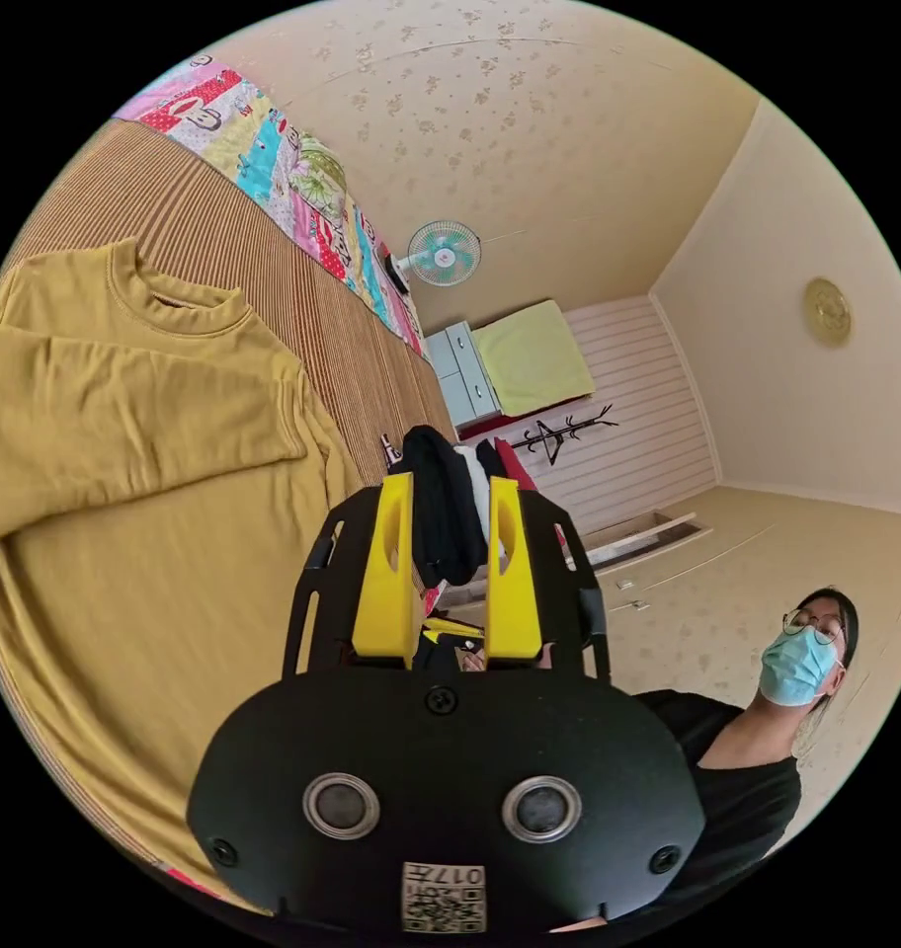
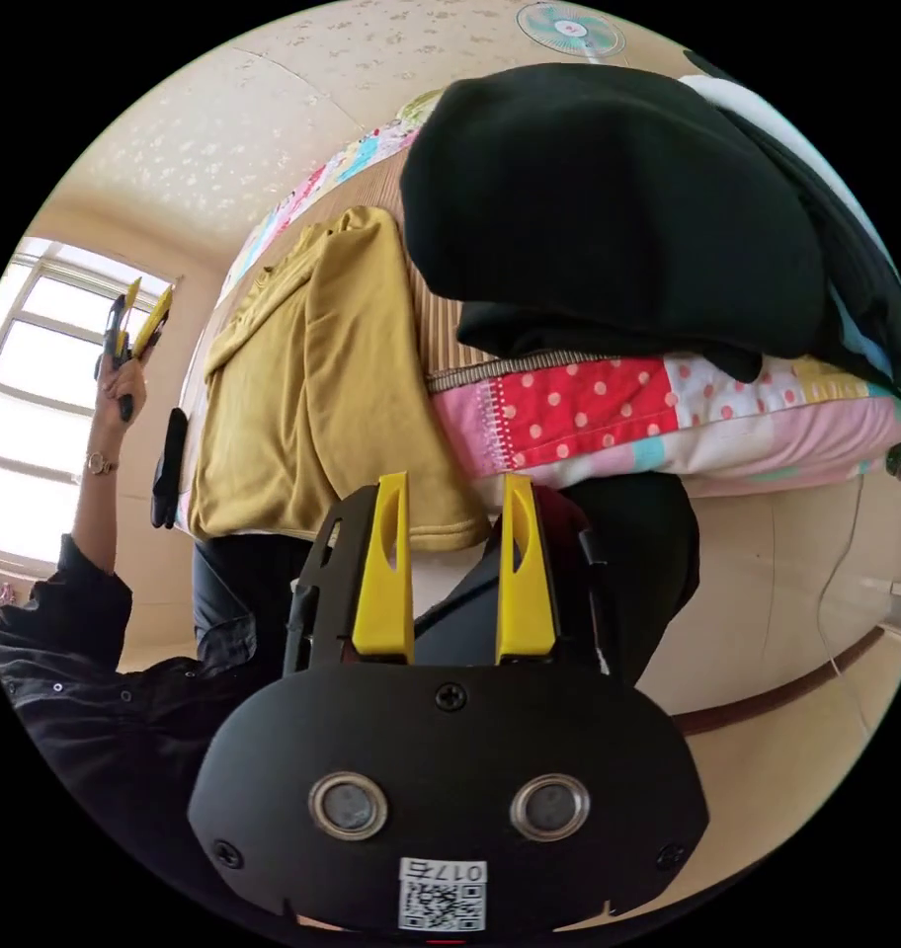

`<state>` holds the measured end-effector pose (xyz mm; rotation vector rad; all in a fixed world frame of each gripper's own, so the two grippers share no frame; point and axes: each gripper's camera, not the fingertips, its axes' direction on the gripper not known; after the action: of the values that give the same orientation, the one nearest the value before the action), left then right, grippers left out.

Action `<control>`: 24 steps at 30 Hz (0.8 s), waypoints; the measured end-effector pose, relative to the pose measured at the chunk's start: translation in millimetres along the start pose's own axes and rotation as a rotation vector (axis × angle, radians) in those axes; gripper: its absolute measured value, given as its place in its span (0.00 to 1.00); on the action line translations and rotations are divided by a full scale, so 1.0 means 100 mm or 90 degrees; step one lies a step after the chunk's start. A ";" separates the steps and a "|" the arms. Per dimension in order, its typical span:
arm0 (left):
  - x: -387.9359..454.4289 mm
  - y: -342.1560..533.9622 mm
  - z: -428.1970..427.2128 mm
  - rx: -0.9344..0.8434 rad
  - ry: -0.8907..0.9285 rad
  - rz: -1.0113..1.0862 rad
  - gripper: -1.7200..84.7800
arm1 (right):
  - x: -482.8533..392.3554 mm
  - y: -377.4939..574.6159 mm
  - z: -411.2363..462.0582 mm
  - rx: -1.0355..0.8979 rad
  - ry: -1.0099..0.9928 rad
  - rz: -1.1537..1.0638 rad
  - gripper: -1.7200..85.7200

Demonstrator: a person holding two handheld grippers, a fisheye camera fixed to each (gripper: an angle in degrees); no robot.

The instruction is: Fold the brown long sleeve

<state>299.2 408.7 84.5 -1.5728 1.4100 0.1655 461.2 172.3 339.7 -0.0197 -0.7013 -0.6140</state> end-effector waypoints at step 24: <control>0.27 2.83 -1.52 0.107 -0.377 -0.060 0.15 | -2.18 -2.52 -1.87 0.039 -0.160 -0.347 0.03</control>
<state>3.5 325.2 -12.1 -1.3025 0.8607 0.4084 308.1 37.7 16.4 0.1591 -0.9784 -1.1235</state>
